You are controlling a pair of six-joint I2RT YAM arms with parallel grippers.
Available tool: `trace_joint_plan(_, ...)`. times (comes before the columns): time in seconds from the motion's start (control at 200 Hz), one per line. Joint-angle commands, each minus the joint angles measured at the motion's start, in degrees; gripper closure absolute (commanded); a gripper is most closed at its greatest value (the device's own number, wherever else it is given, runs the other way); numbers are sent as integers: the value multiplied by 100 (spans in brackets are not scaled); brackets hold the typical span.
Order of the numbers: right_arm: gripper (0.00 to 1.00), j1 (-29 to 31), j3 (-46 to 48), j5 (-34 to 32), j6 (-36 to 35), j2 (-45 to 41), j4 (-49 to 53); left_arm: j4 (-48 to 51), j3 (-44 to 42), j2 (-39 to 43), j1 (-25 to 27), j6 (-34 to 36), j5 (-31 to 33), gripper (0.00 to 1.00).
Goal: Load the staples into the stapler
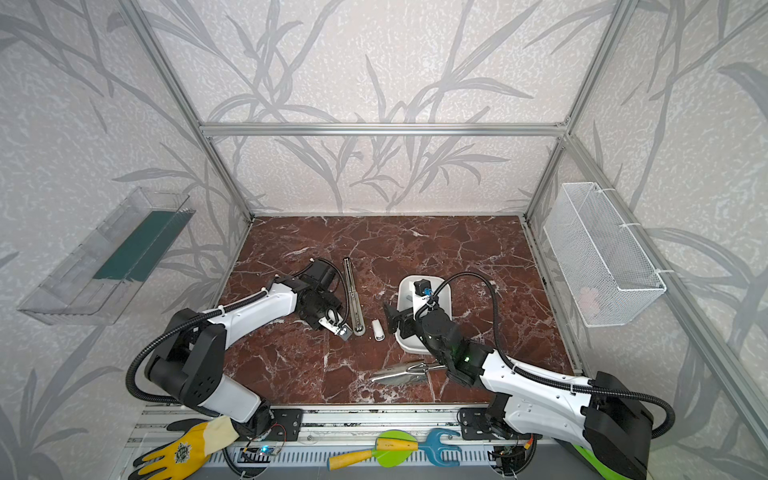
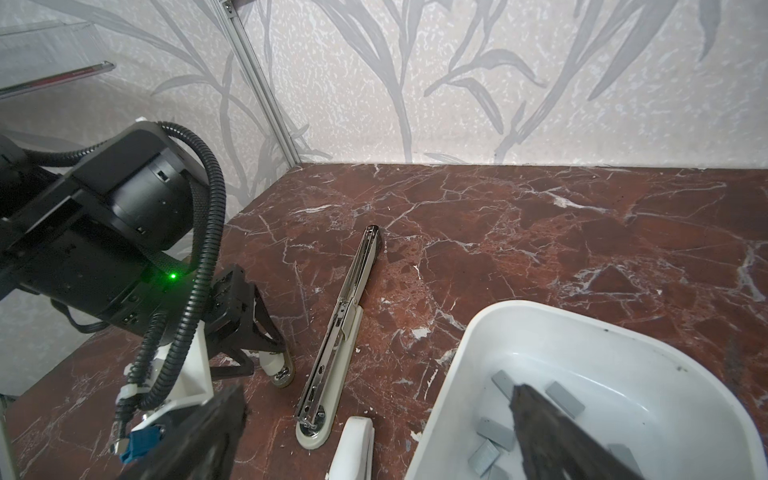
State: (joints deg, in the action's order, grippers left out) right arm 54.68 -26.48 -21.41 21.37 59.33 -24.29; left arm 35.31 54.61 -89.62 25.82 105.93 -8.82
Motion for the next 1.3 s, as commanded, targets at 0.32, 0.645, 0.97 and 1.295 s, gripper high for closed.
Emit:
trace_joint_plan(0.32,1,-36,35,-36,29,-127,-119,706,551,-497,42,-344,-165,48)
trace_joint_plan(0.645,1,-53,51,-78,18,-172,-118,767,656,-821,44,-337,126,58)
trace_joint_plan(0.97,1,-80,-85,87,73,199,-220,774,615,-631,42,-354,-3,61)
trace_joint_plan(1.295,1,-80,-62,96,101,203,-221,604,594,-725,14,-371,248,55)
